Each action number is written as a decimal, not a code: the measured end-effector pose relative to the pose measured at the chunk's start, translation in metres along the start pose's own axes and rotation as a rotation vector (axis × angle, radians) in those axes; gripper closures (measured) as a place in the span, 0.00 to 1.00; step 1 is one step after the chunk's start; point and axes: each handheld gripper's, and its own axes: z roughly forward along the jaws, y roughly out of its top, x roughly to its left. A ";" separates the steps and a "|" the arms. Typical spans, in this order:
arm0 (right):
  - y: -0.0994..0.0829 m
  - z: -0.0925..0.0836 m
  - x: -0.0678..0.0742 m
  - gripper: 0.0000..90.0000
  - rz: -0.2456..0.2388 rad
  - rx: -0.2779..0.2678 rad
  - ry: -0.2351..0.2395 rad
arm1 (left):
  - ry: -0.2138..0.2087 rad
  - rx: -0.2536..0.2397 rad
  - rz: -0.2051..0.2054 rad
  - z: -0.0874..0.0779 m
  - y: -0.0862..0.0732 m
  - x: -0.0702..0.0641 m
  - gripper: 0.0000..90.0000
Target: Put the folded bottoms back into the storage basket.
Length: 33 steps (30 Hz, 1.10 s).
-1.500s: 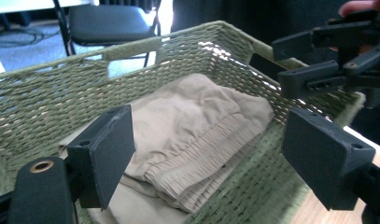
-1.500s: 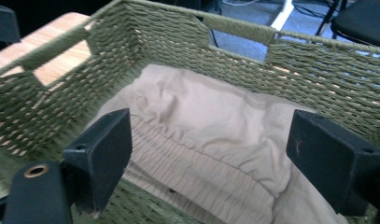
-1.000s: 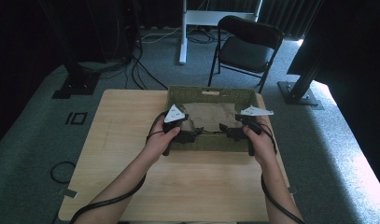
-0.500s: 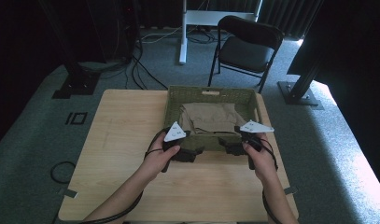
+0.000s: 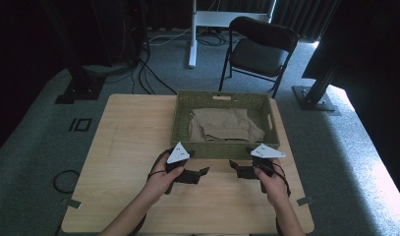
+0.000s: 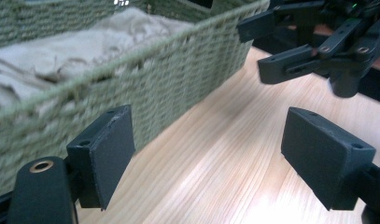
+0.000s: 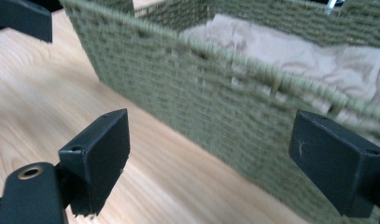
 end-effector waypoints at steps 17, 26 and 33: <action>-0.045 0.004 0.000 0.13 0.015 0.053 0.005 | 0.082 0.069 -0.074 -0.006 -0.052 0.017 0.21; -0.060 -0.003 -0.006 0.13 0.028 0.078 -0.038 | 0.103 0.085 -0.095 -0.010 -0.066 0.019 0.21; -0.077 -0.014 -0.013 0.13 0.063 0.112 -0.081 | 0.155 0.122 -0.097 -0.018 -0.079 0.022 0.21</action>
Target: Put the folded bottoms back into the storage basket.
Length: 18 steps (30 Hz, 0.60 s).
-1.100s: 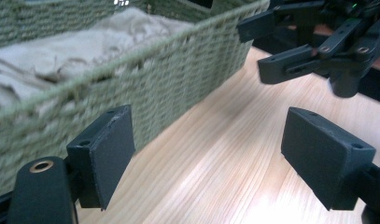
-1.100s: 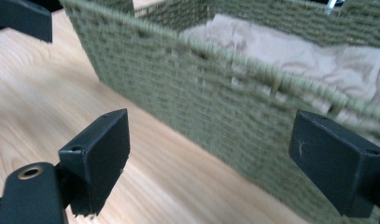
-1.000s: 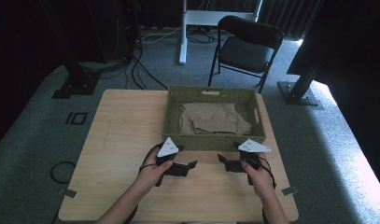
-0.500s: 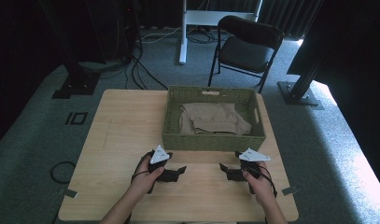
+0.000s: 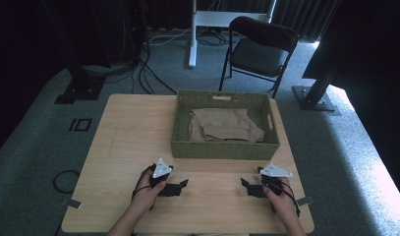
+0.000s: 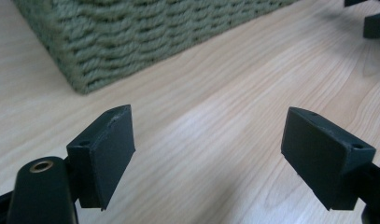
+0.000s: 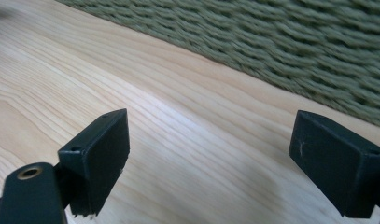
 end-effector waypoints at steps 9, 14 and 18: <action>-0.012 -0.011 -0.007 0.13 0.032 0.034 -0.065 | 0.049 -0.004 -0.013 -0.018 -0.009 0.010 0.21; -0.015 -0.014 -0.011 0.13 0.056 0.073 -0.131 | 0.101 0.012 -0.053 -0.026 -0.019 0.021 0.21; -0.017 -0.015 -0.012 0.14 0.061 0.101 -0.156 | 0.167 0.055 -0.066 -0.033 -0.027 0.032 0.21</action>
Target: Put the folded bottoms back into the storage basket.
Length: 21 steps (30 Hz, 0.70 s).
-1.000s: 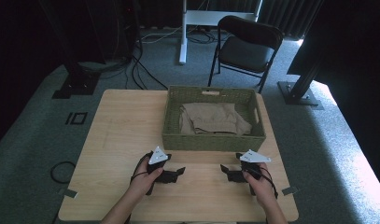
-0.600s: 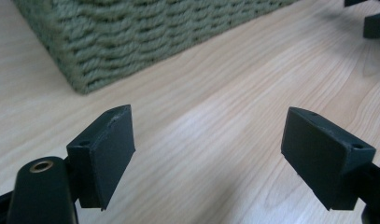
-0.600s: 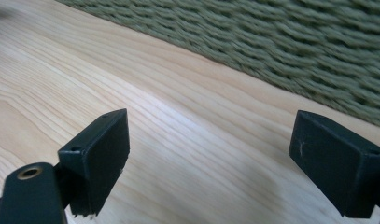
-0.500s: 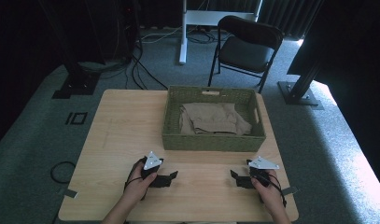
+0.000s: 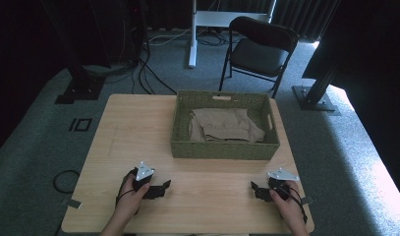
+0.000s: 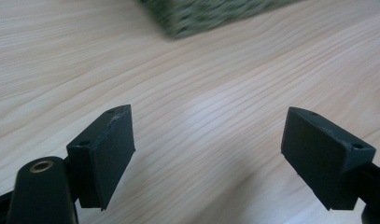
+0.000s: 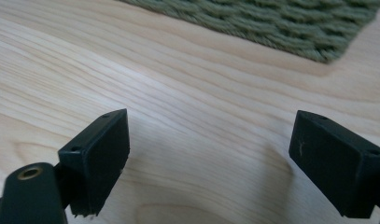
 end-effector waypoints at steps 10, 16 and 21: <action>0.000 0.002 -0.002 0.14 0.035 0.037 -0.031 | 0.098 0.017 -0.116 -0.009 -0.011 0.024 0.21; 0.000 0.002 -0.002 0.14 0.035 0.037 -0.030 | 0.126 0.038 -0.128 -0.011 -0.013 0.028 0.20; 0.000 0.002 -0.002 0.14 0.035 0.037 -0.030 | 0.183 0.052 -0.127 -0.009 -0.011 0.029 0.20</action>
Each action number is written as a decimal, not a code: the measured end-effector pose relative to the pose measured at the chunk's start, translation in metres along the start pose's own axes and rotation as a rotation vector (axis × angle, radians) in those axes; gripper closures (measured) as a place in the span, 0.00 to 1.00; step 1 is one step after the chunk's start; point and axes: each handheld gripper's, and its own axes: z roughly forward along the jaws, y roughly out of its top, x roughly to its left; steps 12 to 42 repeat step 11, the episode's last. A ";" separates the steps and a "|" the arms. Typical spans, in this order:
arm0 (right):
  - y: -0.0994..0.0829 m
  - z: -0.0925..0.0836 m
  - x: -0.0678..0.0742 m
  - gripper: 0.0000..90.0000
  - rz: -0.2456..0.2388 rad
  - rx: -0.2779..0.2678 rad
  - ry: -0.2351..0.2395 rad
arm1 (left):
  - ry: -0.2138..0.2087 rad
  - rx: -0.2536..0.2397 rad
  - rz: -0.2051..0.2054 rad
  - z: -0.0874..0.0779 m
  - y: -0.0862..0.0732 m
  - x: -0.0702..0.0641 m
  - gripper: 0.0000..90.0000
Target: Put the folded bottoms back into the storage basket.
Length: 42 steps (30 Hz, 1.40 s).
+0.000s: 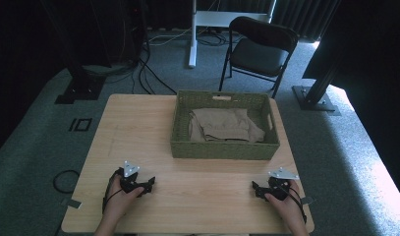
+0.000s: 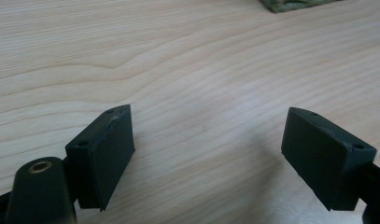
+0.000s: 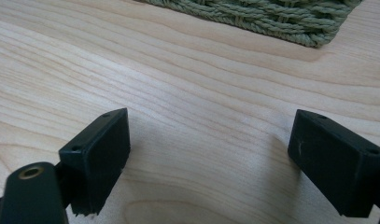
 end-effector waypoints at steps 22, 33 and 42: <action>0.000 0.000 0.000 0.14 0.000 0.000 0.000 | 0.078 0.020 -0.006 0.002 0.001 -0.006 0.16; 0.000 0.000 0.000 0.14 0.000 0.000 0.000 | 0.078 0.020 -0.006 0.002 0.001 -0.006 0.16; 0.000 0.000 0.000 0.14 0.000 0.000 0.000 | 0.078 0.020 -0.006 0.002 0.001 -0.006 0.16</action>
